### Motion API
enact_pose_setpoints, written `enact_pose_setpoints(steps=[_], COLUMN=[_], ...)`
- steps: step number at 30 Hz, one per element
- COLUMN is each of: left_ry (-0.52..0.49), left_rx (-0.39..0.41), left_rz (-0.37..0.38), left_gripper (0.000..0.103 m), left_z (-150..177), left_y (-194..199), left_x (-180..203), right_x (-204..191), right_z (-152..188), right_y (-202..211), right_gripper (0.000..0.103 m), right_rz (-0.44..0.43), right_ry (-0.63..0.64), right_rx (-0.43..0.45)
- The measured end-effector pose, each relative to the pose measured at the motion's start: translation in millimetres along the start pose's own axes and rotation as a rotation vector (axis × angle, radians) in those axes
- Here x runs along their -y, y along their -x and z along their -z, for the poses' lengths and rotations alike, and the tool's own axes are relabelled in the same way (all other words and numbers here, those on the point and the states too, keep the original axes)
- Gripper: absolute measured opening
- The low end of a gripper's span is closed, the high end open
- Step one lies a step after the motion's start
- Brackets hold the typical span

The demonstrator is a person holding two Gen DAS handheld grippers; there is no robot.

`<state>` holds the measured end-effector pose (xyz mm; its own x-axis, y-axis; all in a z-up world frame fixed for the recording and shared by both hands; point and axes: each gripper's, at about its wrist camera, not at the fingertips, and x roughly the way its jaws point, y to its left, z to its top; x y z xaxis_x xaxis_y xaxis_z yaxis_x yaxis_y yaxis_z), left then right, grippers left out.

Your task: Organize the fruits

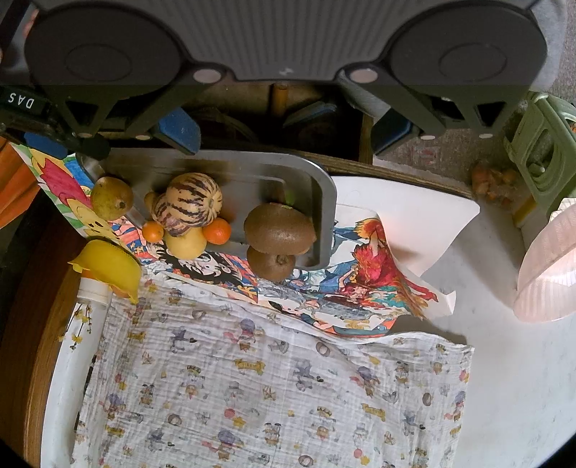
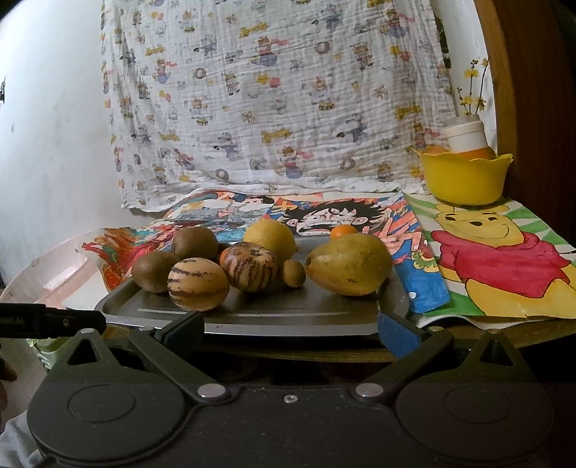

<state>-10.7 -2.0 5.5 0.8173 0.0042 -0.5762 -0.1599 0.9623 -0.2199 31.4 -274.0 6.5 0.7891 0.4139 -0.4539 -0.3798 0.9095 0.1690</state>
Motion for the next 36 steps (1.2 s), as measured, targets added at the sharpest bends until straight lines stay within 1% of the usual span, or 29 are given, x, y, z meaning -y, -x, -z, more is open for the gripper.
enact_pose_setpoints(steps=[6,15,28,36], left_ry=[-0.006,-0.002,-0.001,0.004], left_rx=[0.004,0.012,0.019,0.015], left_rz=[-0.002,-0.005,-0.006,-0.007], left_gripper=[0.102,0.103,0.103,0.103], left_z=[1.1,1.5,1.4,1.5], left_y=[1.7,4.5,3.9,4.3], left_x=[1.6,0.2,0.1,-0.6], right_x=[-1.7,-8.0,-3.3,-4.5], right_z=[0.4,-0.6,1.0,3.1], right_y=[0.6,3.2,3.3,1.4], right_gripper=[0.102,0.102,0.102,0.102], right_rz=[0.006,-0.012,-0.011,-0.017], right_ry=[0.011,0.036,0.025,0.014], right_rx=[0.01,0.021,0.027,0.01])
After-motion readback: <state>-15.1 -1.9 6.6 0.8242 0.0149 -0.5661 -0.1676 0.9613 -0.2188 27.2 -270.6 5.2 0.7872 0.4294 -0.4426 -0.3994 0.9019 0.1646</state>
